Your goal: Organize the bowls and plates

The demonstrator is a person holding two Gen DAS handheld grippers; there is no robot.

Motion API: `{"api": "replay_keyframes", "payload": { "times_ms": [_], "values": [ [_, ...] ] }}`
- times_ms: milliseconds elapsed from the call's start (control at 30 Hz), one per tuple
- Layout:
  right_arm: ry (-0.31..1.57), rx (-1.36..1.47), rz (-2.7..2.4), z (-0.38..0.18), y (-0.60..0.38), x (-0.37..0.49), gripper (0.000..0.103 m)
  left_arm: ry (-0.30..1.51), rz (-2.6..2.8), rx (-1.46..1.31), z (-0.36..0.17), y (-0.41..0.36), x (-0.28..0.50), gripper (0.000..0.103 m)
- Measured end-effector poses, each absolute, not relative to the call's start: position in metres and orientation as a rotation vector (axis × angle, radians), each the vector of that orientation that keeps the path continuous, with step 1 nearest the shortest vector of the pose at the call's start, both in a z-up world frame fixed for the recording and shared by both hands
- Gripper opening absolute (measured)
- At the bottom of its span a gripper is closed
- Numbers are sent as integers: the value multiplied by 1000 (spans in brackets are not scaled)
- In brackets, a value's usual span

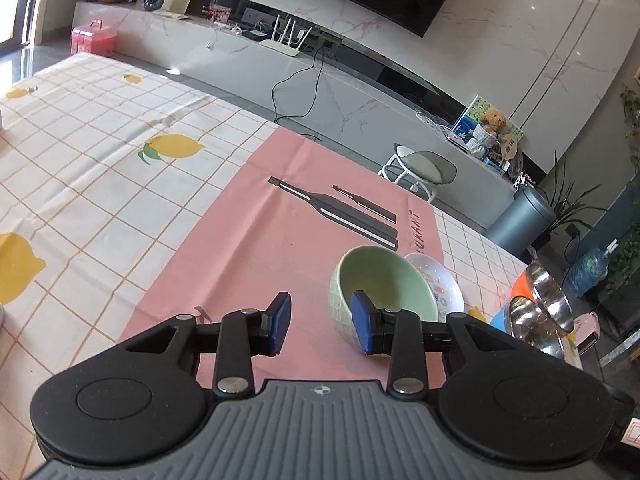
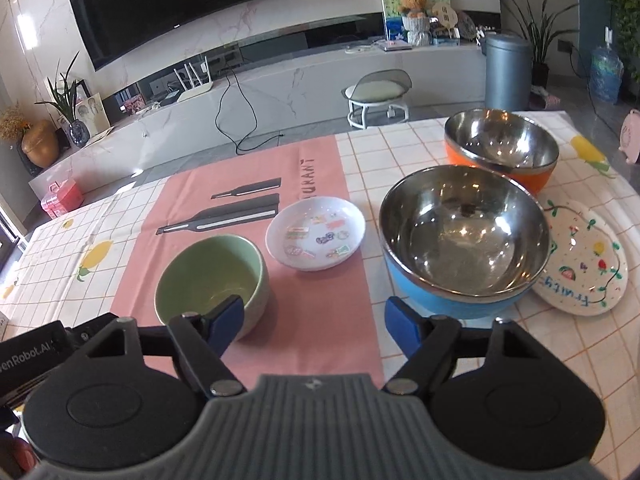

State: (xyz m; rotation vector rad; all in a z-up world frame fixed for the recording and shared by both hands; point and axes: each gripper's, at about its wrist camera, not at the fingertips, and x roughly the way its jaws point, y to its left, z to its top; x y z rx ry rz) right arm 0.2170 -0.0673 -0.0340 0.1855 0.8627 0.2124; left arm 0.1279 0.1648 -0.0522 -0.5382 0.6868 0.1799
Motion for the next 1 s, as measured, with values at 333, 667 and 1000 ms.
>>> {"api": "replay_keyframes", "payload": {
  "times_ms": [333, 667, 1000],
  "values": [
    [908, 218, 268, -44, -44, 245, 55, 726, 131, -605, -64, 168, 165, 41],
    [963, 202, 308, -57, -30, 258, 23, 777, 121, -607, -75, 168, 178, 11],
    [993, 211, 316, -55, -31, 256, 15, 809, 131, -560, -66, 161, 170, 8]
  ]
}}
